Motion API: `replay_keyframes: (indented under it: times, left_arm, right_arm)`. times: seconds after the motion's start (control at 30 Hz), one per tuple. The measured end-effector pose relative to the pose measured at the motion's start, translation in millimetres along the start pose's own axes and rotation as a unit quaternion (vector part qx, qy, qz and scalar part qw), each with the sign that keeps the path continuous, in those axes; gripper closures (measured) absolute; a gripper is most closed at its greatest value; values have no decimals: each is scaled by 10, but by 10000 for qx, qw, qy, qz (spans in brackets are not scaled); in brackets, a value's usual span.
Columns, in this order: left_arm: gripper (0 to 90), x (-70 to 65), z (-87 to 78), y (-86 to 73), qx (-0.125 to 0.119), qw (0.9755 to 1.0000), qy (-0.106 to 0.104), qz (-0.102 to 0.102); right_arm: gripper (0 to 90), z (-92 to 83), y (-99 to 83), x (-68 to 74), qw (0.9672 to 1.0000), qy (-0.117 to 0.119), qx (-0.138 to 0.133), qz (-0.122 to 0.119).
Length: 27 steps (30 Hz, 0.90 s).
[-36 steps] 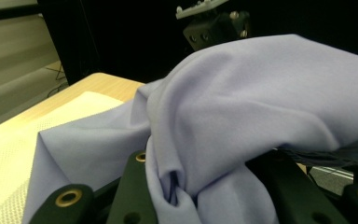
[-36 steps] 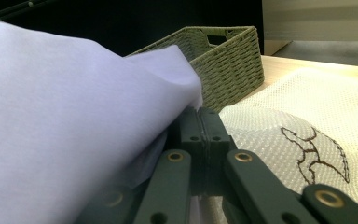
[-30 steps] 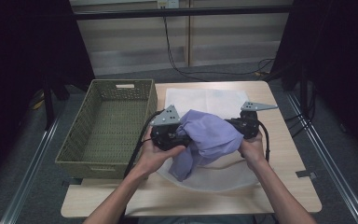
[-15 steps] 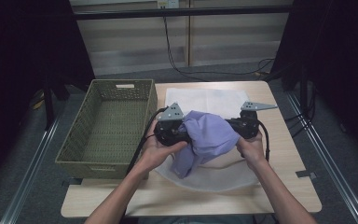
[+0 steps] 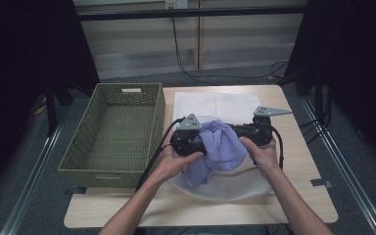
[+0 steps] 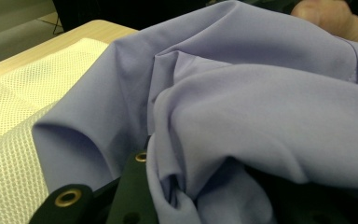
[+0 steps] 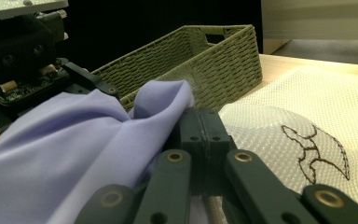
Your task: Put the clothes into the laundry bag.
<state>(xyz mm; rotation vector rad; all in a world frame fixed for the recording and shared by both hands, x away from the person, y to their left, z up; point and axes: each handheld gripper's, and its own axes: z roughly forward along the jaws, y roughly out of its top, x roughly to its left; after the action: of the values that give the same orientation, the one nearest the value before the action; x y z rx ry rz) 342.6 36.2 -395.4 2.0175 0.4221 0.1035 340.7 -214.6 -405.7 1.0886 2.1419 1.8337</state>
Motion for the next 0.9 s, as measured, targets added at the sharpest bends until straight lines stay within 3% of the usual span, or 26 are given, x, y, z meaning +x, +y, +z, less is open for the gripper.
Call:
replay_keyframes:
  times: [0.5,0.9]
  left_arm:
    - [708,-25,195,-180,490,9987,-83,100]
    - [708,-104,325,-219,652,9974,-267,161]
  right_arm:
    - [900,11,-7,4,10000,25,-7,-12]
    - [900,-4,-4,-1,10000,8,-50,-3]
